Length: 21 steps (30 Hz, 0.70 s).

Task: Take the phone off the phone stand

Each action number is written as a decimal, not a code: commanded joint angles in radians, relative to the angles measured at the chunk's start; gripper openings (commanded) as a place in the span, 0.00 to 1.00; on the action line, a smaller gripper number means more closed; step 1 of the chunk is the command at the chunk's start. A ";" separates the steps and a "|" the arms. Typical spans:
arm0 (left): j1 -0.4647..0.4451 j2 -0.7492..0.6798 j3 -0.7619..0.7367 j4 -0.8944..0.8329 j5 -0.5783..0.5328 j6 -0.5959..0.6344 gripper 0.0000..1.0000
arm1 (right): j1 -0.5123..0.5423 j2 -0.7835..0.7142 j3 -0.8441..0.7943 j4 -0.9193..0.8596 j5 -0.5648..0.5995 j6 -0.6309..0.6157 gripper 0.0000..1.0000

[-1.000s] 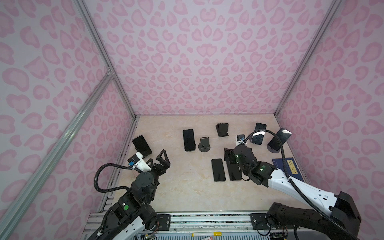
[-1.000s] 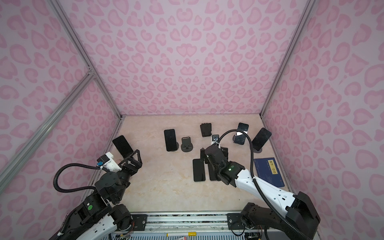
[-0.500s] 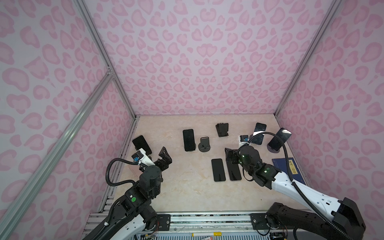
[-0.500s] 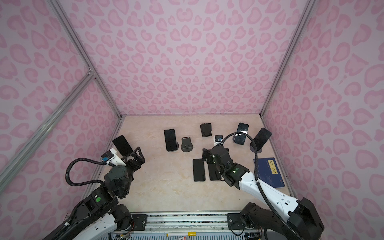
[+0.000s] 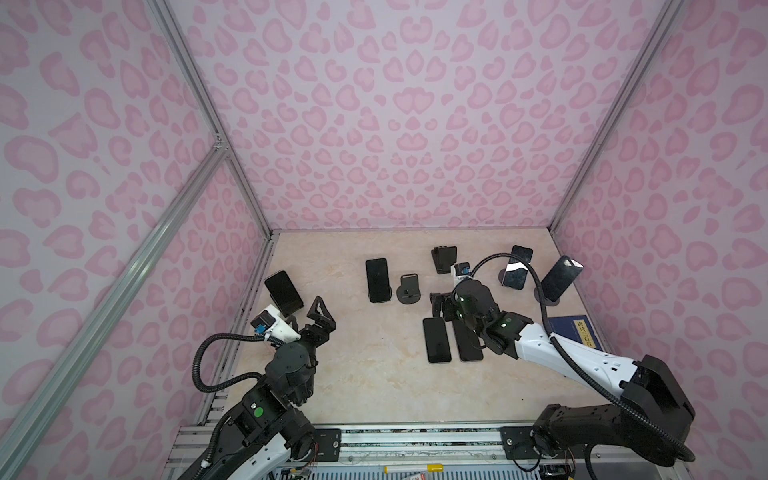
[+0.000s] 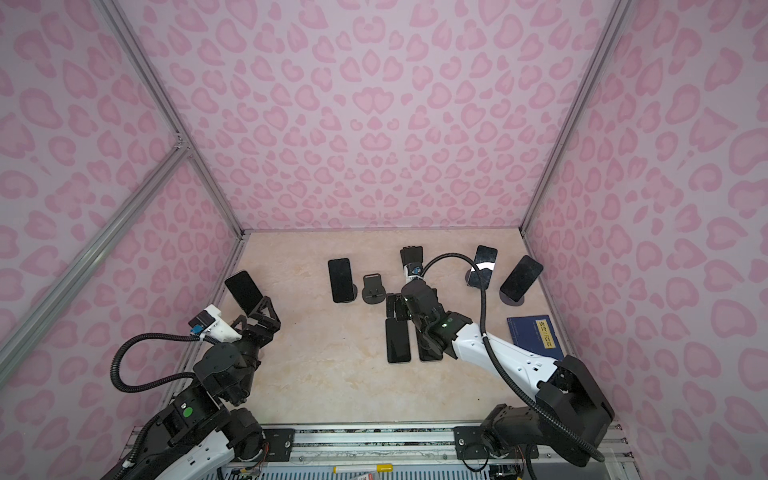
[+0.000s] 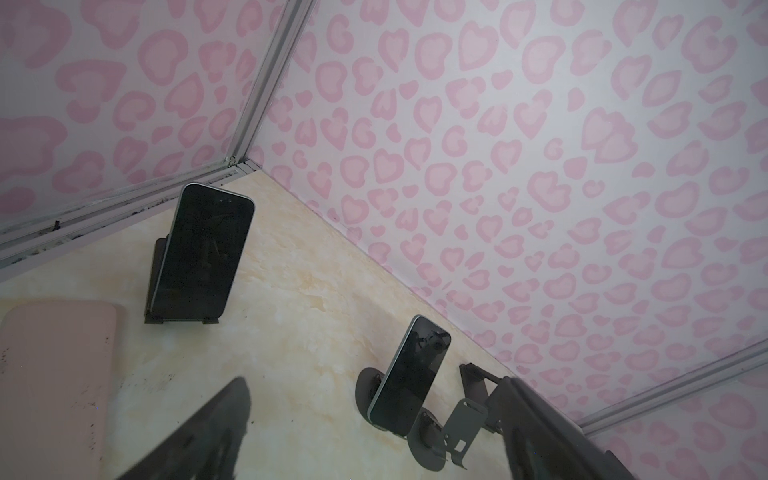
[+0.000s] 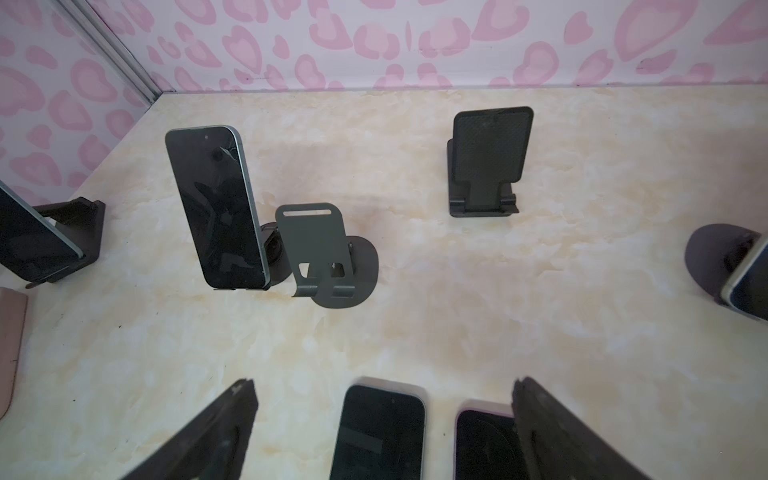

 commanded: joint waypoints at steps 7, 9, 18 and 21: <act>-0.001 -0.078 -0.092 -0.041 0.040 -0.163 0.97 | 0.059 0.162 0.122 -0.017 0.045 -0.045 0.98; 0.000 -0.106 -0.155 -0.028 0.054 -0.222 0.97 | 0.059 0.196 0.169 -0.027 0.054 -0.029 0.98; 0.000 -0.172 -0.306 -0.016 0.185 -0.394 0.97 | 0.057 0.389 0.383 -0.086 0.089 0.023 0.98; 0.000 -0.166 -0.315 -0.017 0.238 -0.406 0.98 | 0.053 0.458 0.463 -0.103 0.078 0.022 0.98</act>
